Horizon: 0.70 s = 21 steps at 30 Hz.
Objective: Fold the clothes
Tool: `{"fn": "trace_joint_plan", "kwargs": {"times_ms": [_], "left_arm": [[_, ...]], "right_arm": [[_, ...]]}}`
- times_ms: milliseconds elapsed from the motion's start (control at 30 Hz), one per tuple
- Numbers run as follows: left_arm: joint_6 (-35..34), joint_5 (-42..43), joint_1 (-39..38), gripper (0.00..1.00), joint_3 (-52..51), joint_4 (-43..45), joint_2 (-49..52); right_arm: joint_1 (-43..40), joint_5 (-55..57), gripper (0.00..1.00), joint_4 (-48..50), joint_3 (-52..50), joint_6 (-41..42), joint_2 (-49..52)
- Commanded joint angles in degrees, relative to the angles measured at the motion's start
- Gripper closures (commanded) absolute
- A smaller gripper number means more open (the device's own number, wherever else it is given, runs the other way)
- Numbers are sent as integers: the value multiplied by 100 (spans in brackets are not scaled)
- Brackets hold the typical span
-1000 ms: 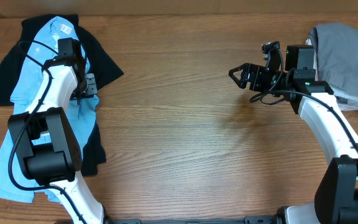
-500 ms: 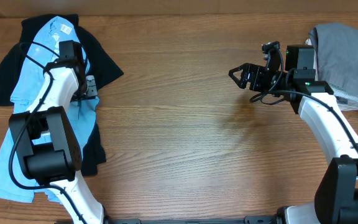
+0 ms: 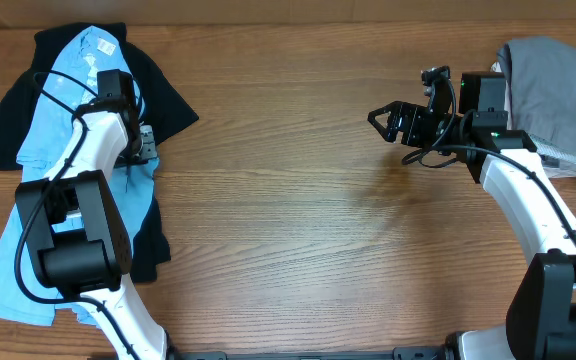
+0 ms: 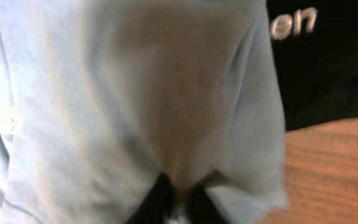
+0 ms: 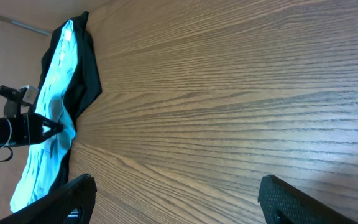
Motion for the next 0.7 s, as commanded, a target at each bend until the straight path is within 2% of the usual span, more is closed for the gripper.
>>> {"fn": "trace_joint_plan", "kwargs": {"times_ms": [0,200,267,367,467,567,667], "left_arm": [[-74,-81,-7,96,413,-278,37],[-79,-24,-129,96,1733,-1502,28],[-76,118,-350,96,2717,-2260,28],[-72,334,-682,96,3777,-2894,28],[-72,511,-1115,96,4824,-3305,28],[-52,505,-1556,96,5668,-3438,28],[-4,415,-1947,88,6339,-3451,28]], "right_arm": [[26,70,12,42,28,-28,17],[22,151,13,87,28,-28,17],[15,146,14,111,35,-26,15],[15,114,18,79,39,-24,13],[-15,-162,29,-52,46,-24,-105],[-66,-352,29,-90,46,-24,-369],[-170,-350,28,-273,46,-28,-737]]}}
